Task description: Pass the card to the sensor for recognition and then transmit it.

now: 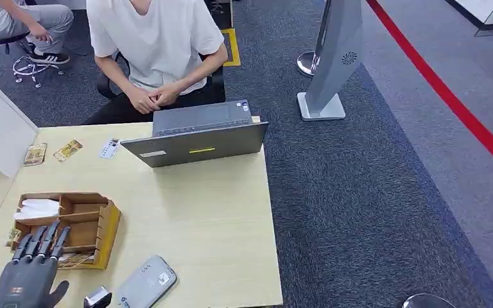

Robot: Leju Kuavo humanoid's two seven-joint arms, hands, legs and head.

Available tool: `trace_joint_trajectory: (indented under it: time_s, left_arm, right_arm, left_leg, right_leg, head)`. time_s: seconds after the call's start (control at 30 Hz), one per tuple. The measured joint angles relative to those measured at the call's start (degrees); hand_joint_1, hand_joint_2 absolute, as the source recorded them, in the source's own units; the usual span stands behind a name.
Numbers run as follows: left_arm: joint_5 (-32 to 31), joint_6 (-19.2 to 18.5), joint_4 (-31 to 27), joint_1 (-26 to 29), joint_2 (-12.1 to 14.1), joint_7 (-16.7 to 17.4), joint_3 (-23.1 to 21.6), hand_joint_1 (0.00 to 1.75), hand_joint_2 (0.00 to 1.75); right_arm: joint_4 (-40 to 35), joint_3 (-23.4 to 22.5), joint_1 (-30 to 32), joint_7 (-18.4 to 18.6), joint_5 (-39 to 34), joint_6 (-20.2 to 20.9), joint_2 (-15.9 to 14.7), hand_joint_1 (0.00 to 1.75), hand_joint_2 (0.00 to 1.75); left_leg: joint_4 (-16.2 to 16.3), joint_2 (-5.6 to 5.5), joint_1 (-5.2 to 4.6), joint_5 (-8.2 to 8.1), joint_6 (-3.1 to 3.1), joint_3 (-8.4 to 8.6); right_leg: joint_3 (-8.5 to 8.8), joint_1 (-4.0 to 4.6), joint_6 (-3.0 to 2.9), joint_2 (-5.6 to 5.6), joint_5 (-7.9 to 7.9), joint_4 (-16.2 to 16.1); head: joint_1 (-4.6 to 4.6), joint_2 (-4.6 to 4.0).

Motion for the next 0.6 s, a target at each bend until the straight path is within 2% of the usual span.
trace_joint_trajectory:
  time_s: [0.17,0.23,0.43,0.6]
  left_arm:
    - [-2.82,5.48,0.24,0.33,-3.47,0.09,0.92,0.00,1.75]
    - [-3.15,6.36,0.24,0.91,-4.63,0.11,1.36,0.00,1.75]
    - [-2.58,4.72,1.91,1.05,-7.74,-0.28,2.32,0.00,1.75]
    - [-2.23,4.48,3.74,0.47,-9.18,-1.07,2.36,0.00,1.75]
  right_arm:
    - [0.00,0.20,0.00,0.00,1.40,0.31,0.00,0.00,1.75]
    - [0.00,0.33,0.00,0.02,1.97,0.35,0.00,0.00,1.75]
    - [0.00,0.85,-0.01,0.28,2.27,1.11,-0.02,0.00,1.75]
    - [0.00,1.11,-0.01,0.50,2.75,1.05,-0.02,0.00,1.75]
  left_leg:
    - [0.00,0.01,-0.01,-0.01,0.00,0.00]
    - [0.00,0.01,-0.01,-0.03,0.02,-0.01]
    - [0.00,-0.01,-0.01,-0.03,0.02,0.00]
    - [0.00,0.00,-0.01,-0.03,0.02,0.01]
  right_leg:
    - [0.01,-0.01,0.00,0.00,0.00,0.00]
    - [0.01,-0.01,0.00,0.00,0.00,-0.01]
    - [0.01,-0.01,0.01,-0.01,-0.01,-0.02]
    - [0.01,-0.01,0.01,0.00,-0.01,-0.02]
  head:
    - [0.00,0.00]
    - [0.00,0.00]
    - [0.02,0.00]
    - [0.00,0.00]
